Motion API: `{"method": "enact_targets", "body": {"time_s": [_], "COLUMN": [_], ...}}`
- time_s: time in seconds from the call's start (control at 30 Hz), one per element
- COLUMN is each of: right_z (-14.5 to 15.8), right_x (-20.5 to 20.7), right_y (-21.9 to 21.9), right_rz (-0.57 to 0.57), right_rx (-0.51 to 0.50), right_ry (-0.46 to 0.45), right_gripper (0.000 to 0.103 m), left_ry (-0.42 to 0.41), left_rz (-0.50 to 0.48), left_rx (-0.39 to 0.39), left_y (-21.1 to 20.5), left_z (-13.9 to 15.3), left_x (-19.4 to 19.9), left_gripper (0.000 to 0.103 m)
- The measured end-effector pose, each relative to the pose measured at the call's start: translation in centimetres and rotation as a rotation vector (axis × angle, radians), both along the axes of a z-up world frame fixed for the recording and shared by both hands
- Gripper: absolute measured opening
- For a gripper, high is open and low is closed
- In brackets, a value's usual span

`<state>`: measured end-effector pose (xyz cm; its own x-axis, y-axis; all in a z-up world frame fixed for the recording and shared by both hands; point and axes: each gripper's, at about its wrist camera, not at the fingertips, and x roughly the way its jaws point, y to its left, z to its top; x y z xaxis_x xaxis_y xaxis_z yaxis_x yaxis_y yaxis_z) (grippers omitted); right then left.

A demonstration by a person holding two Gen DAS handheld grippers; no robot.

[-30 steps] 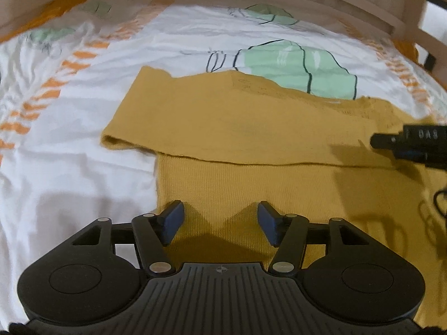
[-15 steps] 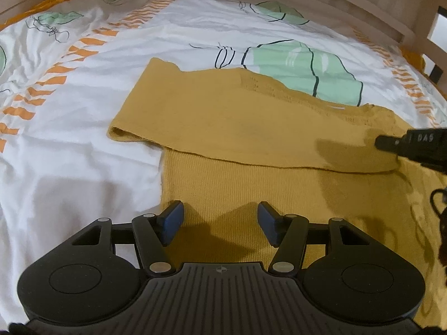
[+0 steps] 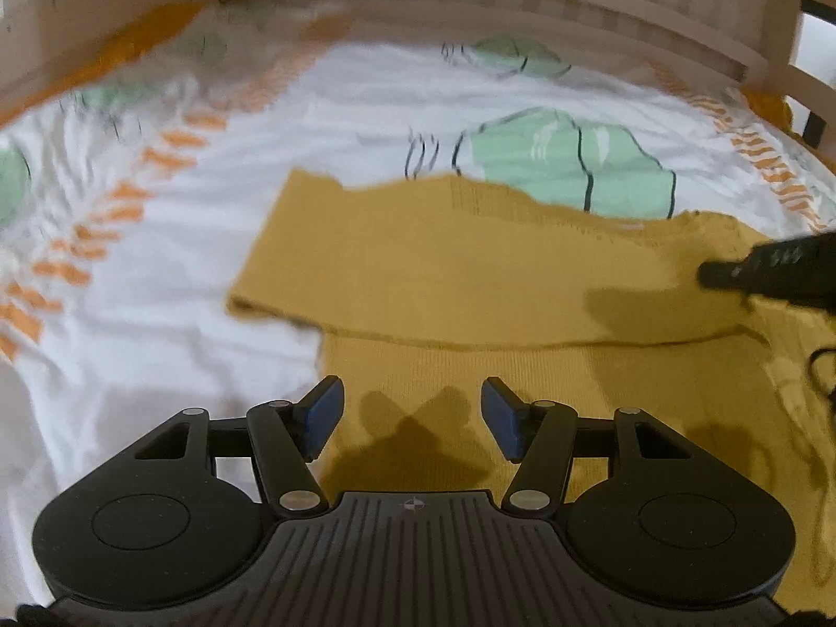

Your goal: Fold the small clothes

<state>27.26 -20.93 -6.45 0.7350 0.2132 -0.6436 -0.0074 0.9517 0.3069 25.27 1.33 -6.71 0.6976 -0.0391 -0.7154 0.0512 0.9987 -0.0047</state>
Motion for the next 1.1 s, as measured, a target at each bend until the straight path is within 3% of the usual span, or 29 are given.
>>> {"method": "enact_targets", "body": {"time_s": [0.13,0.27,0.6,0.73,0.83,0.9,1.1], "right_z": [3.2,4.0,-0.8,-1.9,-1.3,-0.7,1.5], "right_x": [-0.6,-0.2,0.6,0.1,-0.3,-0.9,-3.5], "right_y": [-1.8,-4.3,-5.8,-6.0,-6.3,-6.9,-11.4], "right_rz": [-0.029,-0.076,-0.121,-0.119,-0.123,-0.134,-0.197], "right_rx": [-0.066,-0.118,-0.171,-0.178,-0.155,-0.144,-0.167], "right_ry": [-0.073,-0.067,0.088,0.095,0.076,0.049,-0.024], "right_gripper": [0.013,0.013,0.013,0.016,0.028,0.057,0.071], "left_ry": [-0.024,-0.027,-0.021,-0.012,0.038,0.089,0.045], "left_rz": [-0.003,-0.004,0.043,0.04,0.022,0.028,0.046], "left_rx": [0.001,-0.008,-0.009,-0.015,-0.021,-0.038,-0.081], "left_y": [0.0,0.1,1.3,1.5,1.6,1.8,2.4], "left_z": [0.6,0.8,0.4,0.0,-1.1,-2.2,-2.3], "left_x": [0.1,0.3,1.1,1.4,2.0,2.4,1.7], "left_gripper": [0.056,0.056,0.056,0.057,0.057,0.058,0.06]}}
